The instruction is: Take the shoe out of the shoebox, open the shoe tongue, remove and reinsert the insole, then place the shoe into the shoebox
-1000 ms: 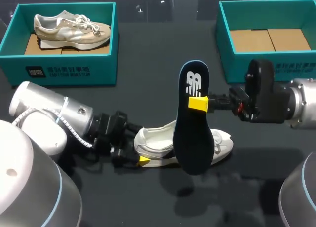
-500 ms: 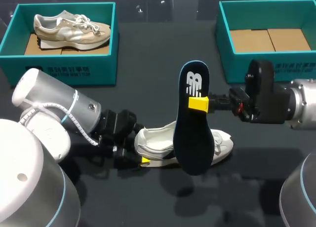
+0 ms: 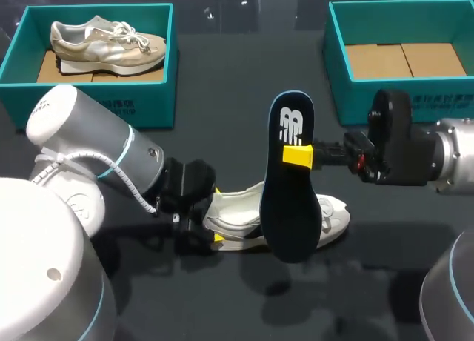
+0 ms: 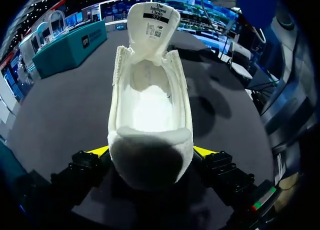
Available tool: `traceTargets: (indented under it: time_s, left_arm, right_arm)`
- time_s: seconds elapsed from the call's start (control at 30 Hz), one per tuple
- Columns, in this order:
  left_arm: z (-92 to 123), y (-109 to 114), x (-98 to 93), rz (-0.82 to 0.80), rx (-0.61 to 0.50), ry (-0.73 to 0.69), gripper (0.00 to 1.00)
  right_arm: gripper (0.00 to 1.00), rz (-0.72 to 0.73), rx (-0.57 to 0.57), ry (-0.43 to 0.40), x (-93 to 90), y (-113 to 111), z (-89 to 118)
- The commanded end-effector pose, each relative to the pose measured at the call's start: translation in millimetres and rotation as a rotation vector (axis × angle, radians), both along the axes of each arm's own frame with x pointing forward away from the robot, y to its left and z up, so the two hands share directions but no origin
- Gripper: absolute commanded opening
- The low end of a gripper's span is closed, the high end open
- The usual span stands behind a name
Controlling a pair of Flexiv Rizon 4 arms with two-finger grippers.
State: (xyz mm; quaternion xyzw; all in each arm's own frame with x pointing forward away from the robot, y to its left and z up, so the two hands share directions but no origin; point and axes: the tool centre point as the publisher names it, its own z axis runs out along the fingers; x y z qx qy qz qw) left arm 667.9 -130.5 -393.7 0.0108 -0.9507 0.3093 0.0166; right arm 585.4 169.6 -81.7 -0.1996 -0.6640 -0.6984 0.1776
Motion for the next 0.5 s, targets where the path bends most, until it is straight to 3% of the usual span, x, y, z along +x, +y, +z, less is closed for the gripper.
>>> traceTargets:
  time_s: [0.03,0.5]
  left_arm:
    - [7.1,1.8,2.3,-0.007,0.170,0.004,1.00]
    - [32.7,10.1,3.9,-0.011,0.401,-0.007,1.00]
  right_arm:
    - [0.00,-0.003,0.000,0.000,-1.0,2.0,-1.0]
    - [0.00,-0.003,0.000,0.000,-1.0,2.0,-1.0]
